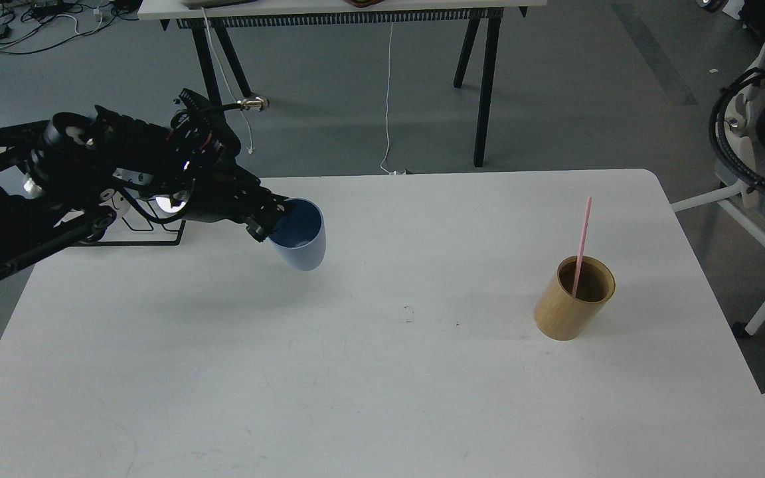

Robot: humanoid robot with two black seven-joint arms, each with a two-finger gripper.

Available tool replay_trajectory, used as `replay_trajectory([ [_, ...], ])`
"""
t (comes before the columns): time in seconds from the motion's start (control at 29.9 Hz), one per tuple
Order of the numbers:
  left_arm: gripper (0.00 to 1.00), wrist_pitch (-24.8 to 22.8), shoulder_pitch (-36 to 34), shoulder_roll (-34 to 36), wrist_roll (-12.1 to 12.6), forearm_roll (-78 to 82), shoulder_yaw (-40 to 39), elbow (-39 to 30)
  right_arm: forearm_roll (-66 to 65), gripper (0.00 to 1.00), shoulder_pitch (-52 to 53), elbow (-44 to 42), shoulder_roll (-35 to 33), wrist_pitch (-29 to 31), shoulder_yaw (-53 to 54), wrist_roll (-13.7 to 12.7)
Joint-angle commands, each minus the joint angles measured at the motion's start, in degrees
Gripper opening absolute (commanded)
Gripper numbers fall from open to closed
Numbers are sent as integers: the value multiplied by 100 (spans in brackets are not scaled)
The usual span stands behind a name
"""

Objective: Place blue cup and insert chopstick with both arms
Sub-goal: 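Lift the blue cup and carry it toward the table center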

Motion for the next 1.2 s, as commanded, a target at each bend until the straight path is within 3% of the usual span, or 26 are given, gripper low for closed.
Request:
replay_trajectory([
  [0.0,1,0,-14,-577,105,267,10,-1,-10,100,248,3,41,-111,-361,6],
  [0.2,1,0,152,-1411,465,955,72,16,8,100,284,11,58,-129,-344,6],
  [0.33,1,0,416,-1667,580,955,72,86,-1,100,240,11,85,-138,-370,15],
  [0.63,2,0,900,-1702,527,955,-16,183,8,100,205,20,103,-252,-388,32],
  [0.87,9,0,970,-1755,510,955,-43,403,-1,100,134,73,76,-278,-414,32],
  [1.17,9,0,997,-1720,492,558,-69,552,-1,100,-50,354,15,-516,-405,41],
])
